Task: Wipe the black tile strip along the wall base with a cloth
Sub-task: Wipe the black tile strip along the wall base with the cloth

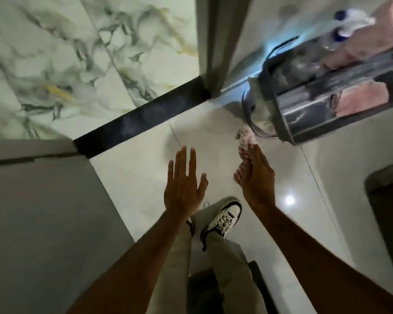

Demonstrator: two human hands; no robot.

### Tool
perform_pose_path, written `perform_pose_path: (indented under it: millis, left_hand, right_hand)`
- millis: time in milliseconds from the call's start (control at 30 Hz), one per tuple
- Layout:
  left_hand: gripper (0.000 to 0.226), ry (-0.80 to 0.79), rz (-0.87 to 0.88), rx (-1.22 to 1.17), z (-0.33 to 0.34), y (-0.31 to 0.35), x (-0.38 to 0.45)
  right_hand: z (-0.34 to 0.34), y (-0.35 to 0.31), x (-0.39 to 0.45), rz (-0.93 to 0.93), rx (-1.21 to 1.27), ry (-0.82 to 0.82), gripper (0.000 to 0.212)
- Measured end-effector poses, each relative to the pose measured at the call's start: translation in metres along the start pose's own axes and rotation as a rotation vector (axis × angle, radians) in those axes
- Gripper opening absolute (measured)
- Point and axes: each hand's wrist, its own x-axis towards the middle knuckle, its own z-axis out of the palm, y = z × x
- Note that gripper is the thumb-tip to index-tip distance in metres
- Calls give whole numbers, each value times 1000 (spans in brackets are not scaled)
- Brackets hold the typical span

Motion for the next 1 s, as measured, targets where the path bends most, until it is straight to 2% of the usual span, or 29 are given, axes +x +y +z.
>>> perform_pose_path:
  millis: [133, 267, 500, 700, 767, 867, 1000]
  left_hand:
    - [78, -1, -128, -66, 9, -68, -16]
    - [81, -26, -182, -16, 41, -143, 0]
    - [77, 33, -175, 19, 173, -255, 116]
    - [79, 54, -39, 64, 295, -320, 235]
    - [77, 89, 28, 90, 319, -331, 263]
    - [74, 178, 120, 158, 339, -339, 298]
    - [71, 319, 204, 194, 348, -346, 317]
  right_hand:
    - [57, -18, 26, -80, -96, 12, 49]
    - [127, -10, 80, -134, -97, 50, 38]
    - [268, 48, 226, -92, -209, 67, 36]
    - [353, 135, 342, -240, -392, 178, 41]
    - [368, 160, 370, -289, -507, 202, 46]
    - [384, 181, 404, -400, -694, 335, 51]
    - [403, 175, 451, -511, -559, 451, 46]
